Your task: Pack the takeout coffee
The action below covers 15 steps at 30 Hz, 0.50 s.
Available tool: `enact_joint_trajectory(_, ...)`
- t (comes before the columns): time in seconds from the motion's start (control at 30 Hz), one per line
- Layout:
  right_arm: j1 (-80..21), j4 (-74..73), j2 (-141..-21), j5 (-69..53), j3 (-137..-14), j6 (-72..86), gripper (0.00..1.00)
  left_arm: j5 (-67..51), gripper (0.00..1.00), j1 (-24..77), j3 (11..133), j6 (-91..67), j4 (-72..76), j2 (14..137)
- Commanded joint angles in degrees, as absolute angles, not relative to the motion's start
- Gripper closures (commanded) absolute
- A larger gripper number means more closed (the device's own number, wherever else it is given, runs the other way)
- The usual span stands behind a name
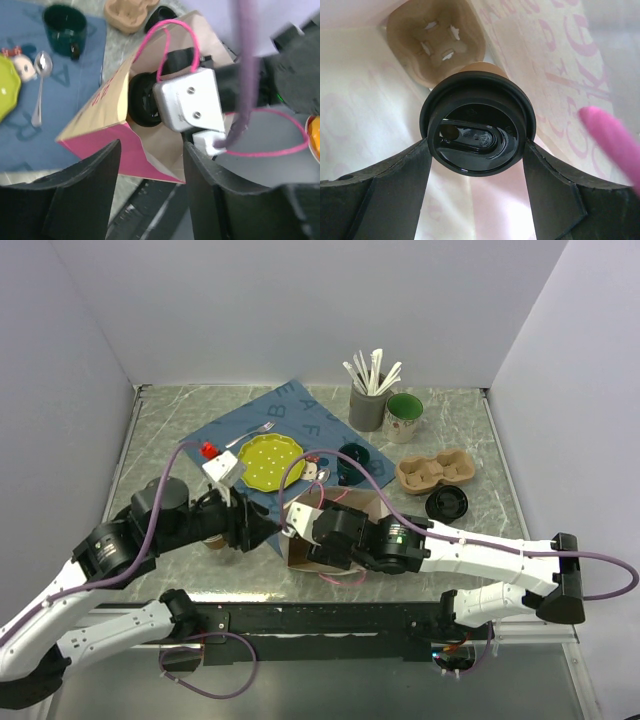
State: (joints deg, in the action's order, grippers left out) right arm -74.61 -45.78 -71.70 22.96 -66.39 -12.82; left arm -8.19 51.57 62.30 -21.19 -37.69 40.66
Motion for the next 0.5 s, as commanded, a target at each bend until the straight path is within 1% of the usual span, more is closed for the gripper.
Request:
enact_joint_trajectory(0.0,-76.29,-42.72,-71.46,26.98,-66.01,-7.65,0.58,-3.79,0.44,51.68,67.14,-31.19,-44.11,46.04)
enact_joint_trajectory(0.07,-76.38,-42.8,-71.19,28.03,-65.83,-6.68,0.58,-3.08,0.48,51.94,67.41,-33.83,-44.3,46.75)
enact_joint_trajectory(0.23,-76.82,-42.8,-70.14,28.39,-65.13,-4.57,0.58,-0.18,0.51,53.17,66.97,-41.9,-45.79,46.76)
enact_joint_trajectory(0.33,-77.34,-42.63,-69.44,28.48,-64.34,-4.04,0.58,-0.18,0.52,54.31,66.01,-43.15,-46.06,47.02)
enact_joint_trajectory(0.47,-77.87,-42.98,-68.73,29.0,-63.81,-2.9,0.58,2.89,0.54,55.19,64.78,-42.02,-43.87,48.34)
